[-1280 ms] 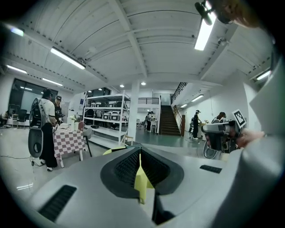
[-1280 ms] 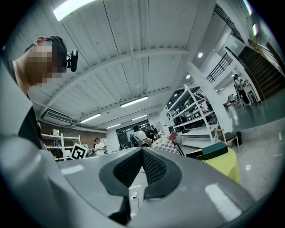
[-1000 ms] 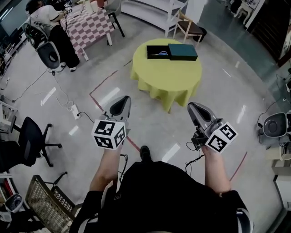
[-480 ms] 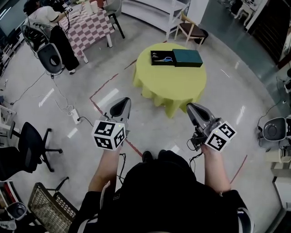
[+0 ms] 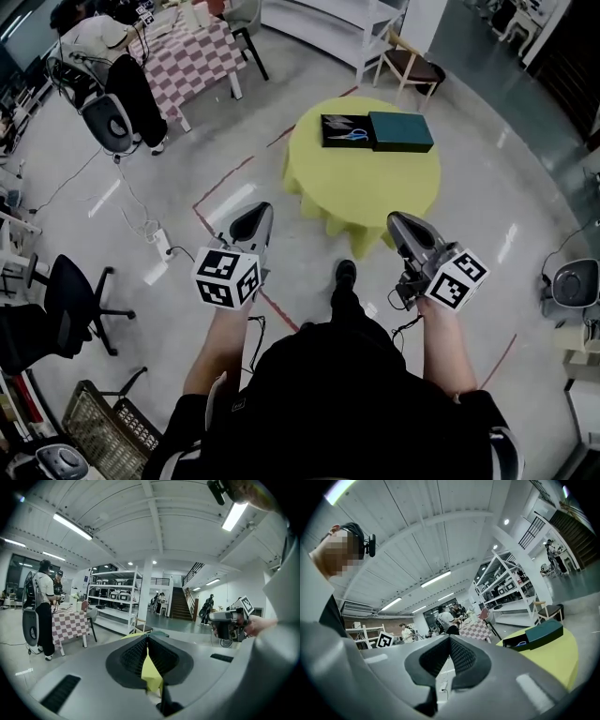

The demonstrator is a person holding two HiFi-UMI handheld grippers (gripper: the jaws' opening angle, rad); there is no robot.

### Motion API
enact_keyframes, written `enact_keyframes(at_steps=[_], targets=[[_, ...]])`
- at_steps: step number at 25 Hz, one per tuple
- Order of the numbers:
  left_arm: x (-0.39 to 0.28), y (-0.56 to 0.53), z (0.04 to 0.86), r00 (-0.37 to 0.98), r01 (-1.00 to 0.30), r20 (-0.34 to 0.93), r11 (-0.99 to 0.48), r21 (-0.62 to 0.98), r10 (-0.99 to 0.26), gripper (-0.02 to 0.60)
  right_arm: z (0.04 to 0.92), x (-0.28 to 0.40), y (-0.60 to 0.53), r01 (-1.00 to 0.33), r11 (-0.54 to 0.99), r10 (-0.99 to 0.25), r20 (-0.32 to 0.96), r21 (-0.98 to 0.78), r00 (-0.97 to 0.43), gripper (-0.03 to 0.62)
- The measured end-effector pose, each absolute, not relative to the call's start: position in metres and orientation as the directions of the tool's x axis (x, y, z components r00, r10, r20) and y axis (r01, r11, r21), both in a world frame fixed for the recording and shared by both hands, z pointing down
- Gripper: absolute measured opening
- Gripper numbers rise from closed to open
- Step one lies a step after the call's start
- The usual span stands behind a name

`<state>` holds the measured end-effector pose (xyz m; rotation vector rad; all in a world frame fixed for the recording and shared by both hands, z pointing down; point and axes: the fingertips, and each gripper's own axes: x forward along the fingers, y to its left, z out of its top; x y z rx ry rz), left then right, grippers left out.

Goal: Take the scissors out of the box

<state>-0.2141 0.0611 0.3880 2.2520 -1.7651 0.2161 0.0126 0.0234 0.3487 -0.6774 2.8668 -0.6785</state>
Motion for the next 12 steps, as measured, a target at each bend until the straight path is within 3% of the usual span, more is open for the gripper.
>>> enact_keyframes(at_steps=[12], targets=[[-0.205,-0.084,0.399,0.211,-0.976,0.340,-0.179,0.125,-0.917,0.015,0.370,0.009,-0.131,-0.343,0.794,-0.391,0.011,-0.502,-0.920,0.011]])
